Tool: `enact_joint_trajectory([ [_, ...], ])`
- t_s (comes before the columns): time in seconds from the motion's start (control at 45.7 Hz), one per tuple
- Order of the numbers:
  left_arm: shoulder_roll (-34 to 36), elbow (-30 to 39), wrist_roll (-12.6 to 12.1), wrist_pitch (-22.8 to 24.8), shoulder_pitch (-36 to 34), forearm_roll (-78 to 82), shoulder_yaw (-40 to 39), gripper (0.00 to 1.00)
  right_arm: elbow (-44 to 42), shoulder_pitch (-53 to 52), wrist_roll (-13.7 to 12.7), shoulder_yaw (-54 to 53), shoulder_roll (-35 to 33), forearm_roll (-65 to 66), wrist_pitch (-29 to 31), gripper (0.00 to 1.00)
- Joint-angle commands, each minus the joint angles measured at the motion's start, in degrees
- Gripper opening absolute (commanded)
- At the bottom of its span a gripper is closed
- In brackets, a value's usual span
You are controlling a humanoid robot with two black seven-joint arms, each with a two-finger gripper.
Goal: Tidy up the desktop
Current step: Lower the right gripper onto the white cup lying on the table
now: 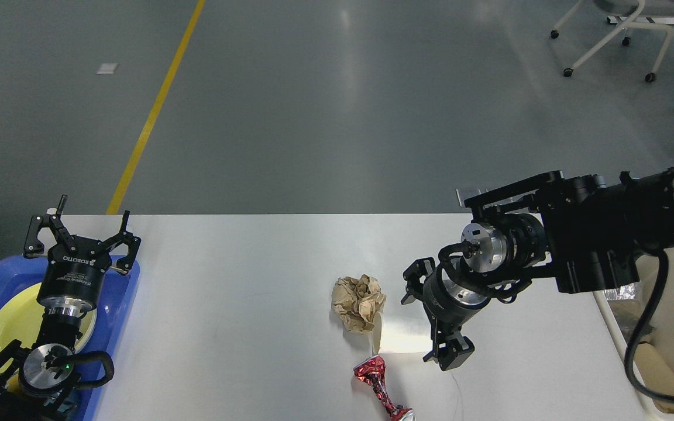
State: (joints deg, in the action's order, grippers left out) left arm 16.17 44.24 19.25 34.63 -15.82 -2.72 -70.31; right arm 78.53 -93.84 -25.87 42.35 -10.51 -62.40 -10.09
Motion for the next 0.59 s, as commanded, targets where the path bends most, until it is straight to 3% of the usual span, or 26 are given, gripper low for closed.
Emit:
enact_joint_trajectory([
  [0.0, 0.0, -0.03, 0.0, 0.0, 0.0, -0.01, 0.0, 0.96, -8.55, 8.74, 1.08, -4.29, -0.04, 1.14, 0.16, 1.0],
  [0.569, 0.0, -0.03, 0.0, 0.0, 0.0, -0.01, 0.0, 0.96, -30.71, 27.04, 1.08, -8.6, 7.17, 5.19, 2.45, 1.0],
])
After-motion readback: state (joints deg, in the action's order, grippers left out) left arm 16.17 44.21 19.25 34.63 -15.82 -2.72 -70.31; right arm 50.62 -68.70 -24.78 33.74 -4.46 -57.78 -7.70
